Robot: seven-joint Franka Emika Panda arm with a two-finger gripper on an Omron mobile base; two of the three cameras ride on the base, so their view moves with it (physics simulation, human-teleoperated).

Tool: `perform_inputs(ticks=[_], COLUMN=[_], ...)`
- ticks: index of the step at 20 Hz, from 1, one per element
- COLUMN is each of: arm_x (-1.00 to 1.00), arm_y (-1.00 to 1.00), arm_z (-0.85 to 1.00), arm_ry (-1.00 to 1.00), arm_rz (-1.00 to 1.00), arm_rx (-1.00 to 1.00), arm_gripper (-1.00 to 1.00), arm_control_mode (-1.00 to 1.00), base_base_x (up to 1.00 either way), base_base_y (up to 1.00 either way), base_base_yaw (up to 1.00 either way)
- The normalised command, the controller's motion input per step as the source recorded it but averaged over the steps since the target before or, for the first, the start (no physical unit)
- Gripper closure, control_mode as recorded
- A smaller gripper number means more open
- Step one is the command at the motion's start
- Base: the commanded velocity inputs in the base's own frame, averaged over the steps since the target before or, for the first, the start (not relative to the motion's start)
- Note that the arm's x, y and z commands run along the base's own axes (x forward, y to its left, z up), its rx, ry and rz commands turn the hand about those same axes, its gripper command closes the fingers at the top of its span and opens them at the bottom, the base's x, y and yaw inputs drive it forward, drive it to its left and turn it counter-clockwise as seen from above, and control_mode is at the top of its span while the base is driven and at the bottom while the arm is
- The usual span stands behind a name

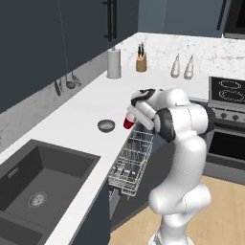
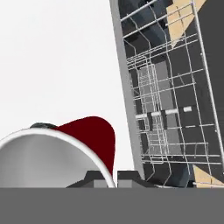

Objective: Pick up the cup and bowl from the counter, place them in the dishwasher, and close the dishwasher door.

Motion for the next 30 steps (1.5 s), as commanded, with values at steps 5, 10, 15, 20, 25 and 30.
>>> perform_inputs(ticks=[5,10,15,20,25,30], arm_x=[-1.00,-0.71,0.02,0.51,0.46,0.34], arm_y=[-0.49,-0.41,-0.01,0.06,0.27,0.28], arm_z=[-0.20,-0.93,-0.99,-0.75,-0.61,-0.57], arm_ry=[0.12,0.30,0.06,-0.01,0.00,0.00], arm_rz=[0.00,0.03,0.05,0.08,0.08,0.05], arm_rx=[0.13,0.07,0.02,0.01,0.00,0.00], arm_gripper=[1.00,1.00,1.00,1.00,1.00,1.00], arm_control_mode=[-1.00,-1.00,-1.00,-1.00,-1.00,-1.00], base_base_x=[0.00,0.00,0.00,0.00,0.00,0.00], base_base_y=[0.00,0.00,0.00,0.00,0.00,0.00], base_base_yaw=[0.00,0.00,0.00,0.00,0.00,0.00])
